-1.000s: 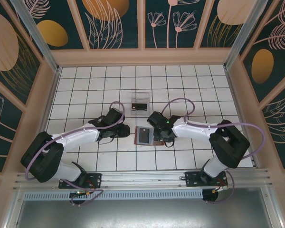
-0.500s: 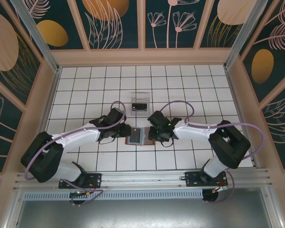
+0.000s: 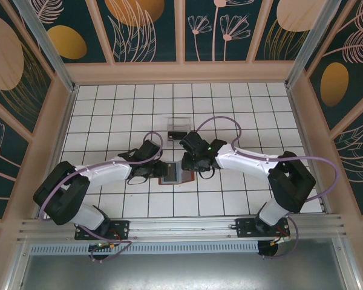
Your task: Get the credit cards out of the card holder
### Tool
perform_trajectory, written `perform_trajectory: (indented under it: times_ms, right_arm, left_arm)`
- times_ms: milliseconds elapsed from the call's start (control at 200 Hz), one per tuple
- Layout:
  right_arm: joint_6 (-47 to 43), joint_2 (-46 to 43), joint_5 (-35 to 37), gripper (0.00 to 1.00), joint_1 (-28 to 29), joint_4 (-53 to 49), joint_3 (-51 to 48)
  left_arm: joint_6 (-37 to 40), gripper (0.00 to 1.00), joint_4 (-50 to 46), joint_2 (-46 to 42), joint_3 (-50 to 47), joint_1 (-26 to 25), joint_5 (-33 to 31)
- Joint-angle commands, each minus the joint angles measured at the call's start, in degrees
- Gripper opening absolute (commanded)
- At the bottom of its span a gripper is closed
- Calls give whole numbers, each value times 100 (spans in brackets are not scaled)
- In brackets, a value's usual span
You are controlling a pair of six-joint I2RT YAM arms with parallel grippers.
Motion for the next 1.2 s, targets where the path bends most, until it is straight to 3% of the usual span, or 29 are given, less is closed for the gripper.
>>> perform_trajectory:
  times_ms: [0, 180, 490, 1196]
  right_arm:
    - [-60, -70, 248, 39, 43, -494, 292]
    - [-81, -124, -26, 39, 44, -243, 472]
    - [-29, 386, -1257, 36, 44, 706, 585]
    - [-125, 1454, -1644, 32, -62, 1246, 581]
  left_arm:
    - [-103, 34, 145, 84, -112, -28, 140]
    - [-108, 34, 143, 84, -141, -29, 114]
    - [-119, 32, 170, 59, -213, -26, 69]
    - [-134, 31, 119, -30, -306, -33, -18]
